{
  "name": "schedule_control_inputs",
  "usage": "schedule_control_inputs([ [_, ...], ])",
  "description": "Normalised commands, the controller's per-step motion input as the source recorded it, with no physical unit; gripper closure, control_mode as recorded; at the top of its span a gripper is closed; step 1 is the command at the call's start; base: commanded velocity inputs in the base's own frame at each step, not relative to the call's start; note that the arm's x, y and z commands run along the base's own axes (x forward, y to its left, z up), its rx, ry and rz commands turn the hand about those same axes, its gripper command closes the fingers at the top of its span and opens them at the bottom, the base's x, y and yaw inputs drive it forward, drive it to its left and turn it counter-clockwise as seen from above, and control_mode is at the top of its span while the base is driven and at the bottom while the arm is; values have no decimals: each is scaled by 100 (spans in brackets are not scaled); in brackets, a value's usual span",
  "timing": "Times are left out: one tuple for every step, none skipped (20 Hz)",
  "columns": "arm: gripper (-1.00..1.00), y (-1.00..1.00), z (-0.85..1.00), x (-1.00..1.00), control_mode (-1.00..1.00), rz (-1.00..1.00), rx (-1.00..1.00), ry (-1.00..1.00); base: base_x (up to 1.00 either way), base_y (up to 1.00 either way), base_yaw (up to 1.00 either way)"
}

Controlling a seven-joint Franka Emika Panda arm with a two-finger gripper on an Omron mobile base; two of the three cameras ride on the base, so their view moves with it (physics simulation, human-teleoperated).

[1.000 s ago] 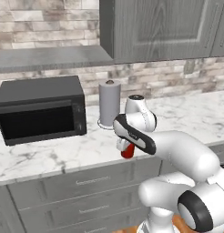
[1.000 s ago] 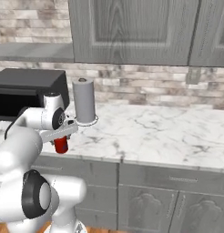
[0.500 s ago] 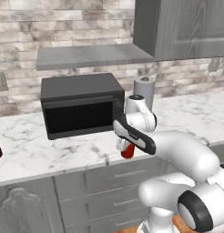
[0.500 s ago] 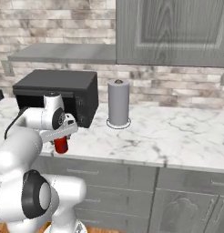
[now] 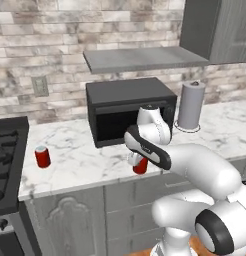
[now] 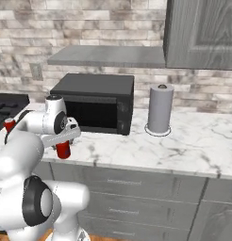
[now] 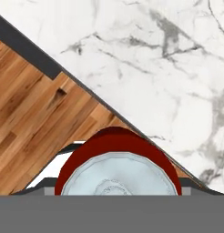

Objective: Four empty soda cans are scattered around the kitchen. Gather all the cans and cluster them next to the stove for recycling.

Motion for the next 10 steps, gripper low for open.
schedule_control_inputs([
  [100, 0, 0, 0, 100, 0, 0, 0, 17, 75, 0],
  [100, 0, 0, 0, 100, 0, 0, 0, 18, 75, 0],
  [100, 0, 0, 0, 100, 0, 0, 0, 20, 75, 0],
  [100, 0, 0, 0, 100, 0, 0, 0, 25, 75, 0],
  [100, 0, 0, 0, 100, 0, 0, 0, 31, 75, 0],
  [100, 0, 0, 0, 100, 0, 0, 0, 33, 75, 0],
  [100, 0, 0, 0, 100, 0, 0, 0, 34, 75, 0],
  [100, 0, 0, 0, 100, 0, 0, 0, 34, 75, 0],
  [100, 0, 0, 0, 100, 0, 0, 0, 35, 74, 0],
  [100, 0, 0, 0, 100, 0, 0, 0, 35, 74, 0],
])
